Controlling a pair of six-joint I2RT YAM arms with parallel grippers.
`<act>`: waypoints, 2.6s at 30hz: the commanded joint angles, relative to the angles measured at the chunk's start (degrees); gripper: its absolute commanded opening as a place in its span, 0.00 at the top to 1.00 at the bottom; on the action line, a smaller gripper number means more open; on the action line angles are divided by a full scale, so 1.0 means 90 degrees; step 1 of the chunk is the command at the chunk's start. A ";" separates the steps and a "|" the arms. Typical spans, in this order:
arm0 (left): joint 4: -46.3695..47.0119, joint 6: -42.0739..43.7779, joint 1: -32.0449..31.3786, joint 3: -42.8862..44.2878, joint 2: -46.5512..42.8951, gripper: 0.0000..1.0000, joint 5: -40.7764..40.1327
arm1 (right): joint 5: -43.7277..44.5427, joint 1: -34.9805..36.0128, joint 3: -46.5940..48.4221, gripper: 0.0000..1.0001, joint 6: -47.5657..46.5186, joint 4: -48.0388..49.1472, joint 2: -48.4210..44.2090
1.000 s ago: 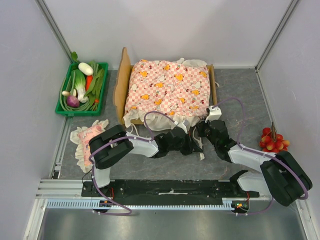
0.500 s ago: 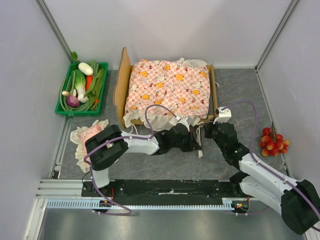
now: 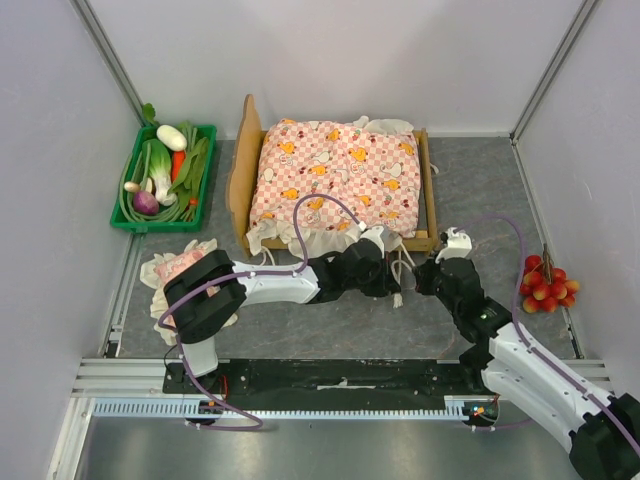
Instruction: Set up the pet bed
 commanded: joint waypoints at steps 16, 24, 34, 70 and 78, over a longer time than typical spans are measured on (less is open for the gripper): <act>-0.0164 0.0348 0.0394 0.1040 0.0088 0.98 -0.0702 | -0.0489 -0.0016 -0.0316 1.00 0.0853 -0.0082 -0.0670; -0.0038 -0.0248 0.0570 0.1099 0.0469 0.98 -0.0849 | -0.0655 -0.0016 -0.0375 1.00 0.0999 0.0045 -0.0953; 0.0011 -0.0493 0.0706 0.1509 0.0840 0.98 -0.0957 | -0.1114 -0.0016 -0.0316 1.00 0.1019 0.0270 -0.0846; 0.0158 -0.0512 0.0668 0.1597 0.1290 0.98 -0.0127 | -0.0382 -0.0016 0.0358 0.62 0.0336 -0.0686 -0.1315; 0.0226 -0.0581 0.0775 0.1665 0.1349 0.98 -0.0156 | 0.0525 -0.0016 0.0767 0.66 0.0335 -0.1457 -0.1345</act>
